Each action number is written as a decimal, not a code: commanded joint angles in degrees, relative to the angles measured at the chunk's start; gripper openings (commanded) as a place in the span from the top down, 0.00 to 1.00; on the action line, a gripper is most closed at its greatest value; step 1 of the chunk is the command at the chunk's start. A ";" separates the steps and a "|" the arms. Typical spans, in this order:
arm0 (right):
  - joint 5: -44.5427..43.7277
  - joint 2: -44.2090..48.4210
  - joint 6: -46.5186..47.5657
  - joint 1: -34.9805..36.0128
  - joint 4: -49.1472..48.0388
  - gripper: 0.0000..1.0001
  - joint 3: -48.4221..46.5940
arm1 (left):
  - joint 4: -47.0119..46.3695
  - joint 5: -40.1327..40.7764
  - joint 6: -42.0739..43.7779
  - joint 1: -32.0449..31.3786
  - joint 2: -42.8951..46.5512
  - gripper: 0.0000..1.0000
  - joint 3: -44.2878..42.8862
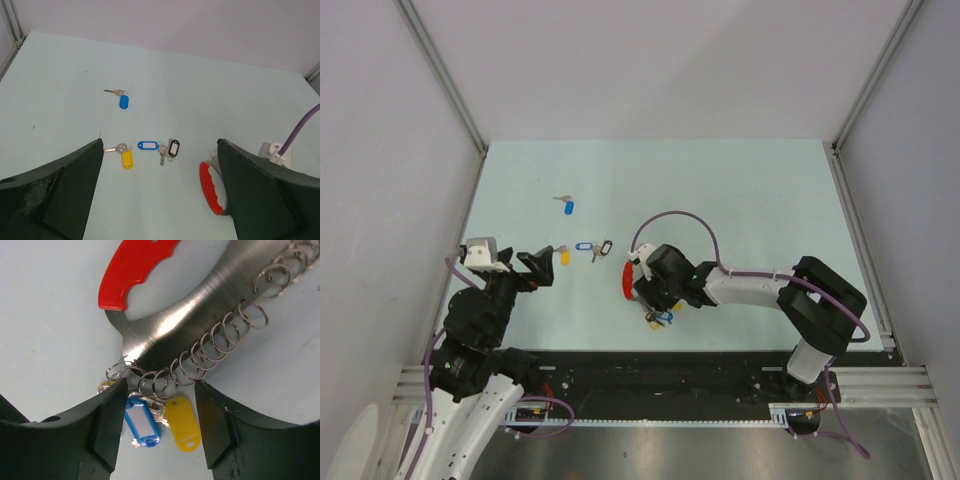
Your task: Put the keys on the keyring
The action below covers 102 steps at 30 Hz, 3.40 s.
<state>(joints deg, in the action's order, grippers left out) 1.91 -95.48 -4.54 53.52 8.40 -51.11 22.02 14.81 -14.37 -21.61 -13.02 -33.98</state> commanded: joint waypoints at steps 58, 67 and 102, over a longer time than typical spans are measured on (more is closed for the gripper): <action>-6.13 -7.09 10.86 6.51 2.14 0.83 -10.50 | -1.45 -1.10 2.07 -0.98 -3.33 0.00 -1.97; -6.92 -7.35 11.30 6.60 2.93 0.87 -10.41 | -1.45 -1.62 2.24 -0.98 -3.60 0.00 -1.80; 19.34 38.43 19.21 -9.66 -10.07 1.00 2.95 | -17.19 -55.49 13.31 -2.38 -33.82 0.00 -15.93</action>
<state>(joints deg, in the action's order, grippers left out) 11.20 -61.87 12.82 45.82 4.27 -48.29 10.11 -29.82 -5.76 -22.48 -44.21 -43.72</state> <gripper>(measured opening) 0.012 0.996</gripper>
